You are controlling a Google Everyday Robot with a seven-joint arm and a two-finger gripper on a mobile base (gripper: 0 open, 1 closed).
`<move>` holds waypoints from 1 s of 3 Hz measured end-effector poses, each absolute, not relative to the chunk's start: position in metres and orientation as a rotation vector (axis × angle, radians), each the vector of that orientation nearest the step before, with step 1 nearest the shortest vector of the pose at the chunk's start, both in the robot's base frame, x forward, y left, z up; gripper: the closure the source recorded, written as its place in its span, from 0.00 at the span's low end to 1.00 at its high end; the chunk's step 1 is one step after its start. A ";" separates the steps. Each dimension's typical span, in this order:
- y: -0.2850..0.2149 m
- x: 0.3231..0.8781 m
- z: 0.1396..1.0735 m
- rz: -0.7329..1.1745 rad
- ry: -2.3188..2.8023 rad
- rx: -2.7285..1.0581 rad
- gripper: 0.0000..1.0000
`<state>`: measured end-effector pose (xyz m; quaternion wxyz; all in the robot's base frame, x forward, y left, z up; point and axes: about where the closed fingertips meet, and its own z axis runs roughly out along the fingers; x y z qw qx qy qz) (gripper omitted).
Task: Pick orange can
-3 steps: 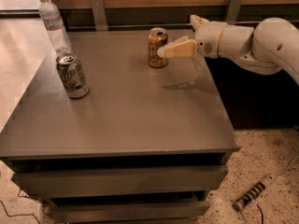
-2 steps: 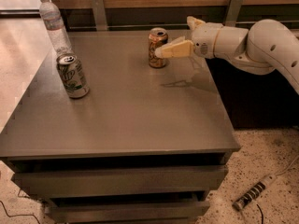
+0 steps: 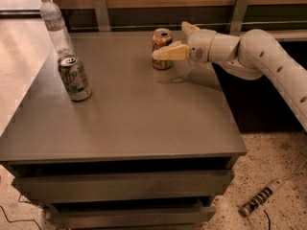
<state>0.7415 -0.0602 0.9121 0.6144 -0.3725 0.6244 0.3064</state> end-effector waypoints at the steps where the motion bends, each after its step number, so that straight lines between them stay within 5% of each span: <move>1: -0.048 0.745 0.900 0.747 1.440 -0.864 0.00; 2: -0.043 0.745 0.890 0.753 1.466 -0.881 0.00; 3: -0.040 0.744 0.890 0.757 1.465 -0.884 0.15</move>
Offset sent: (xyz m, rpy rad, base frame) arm 0.0027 0.0165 -0.0339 -0.0298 0.0687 0.0384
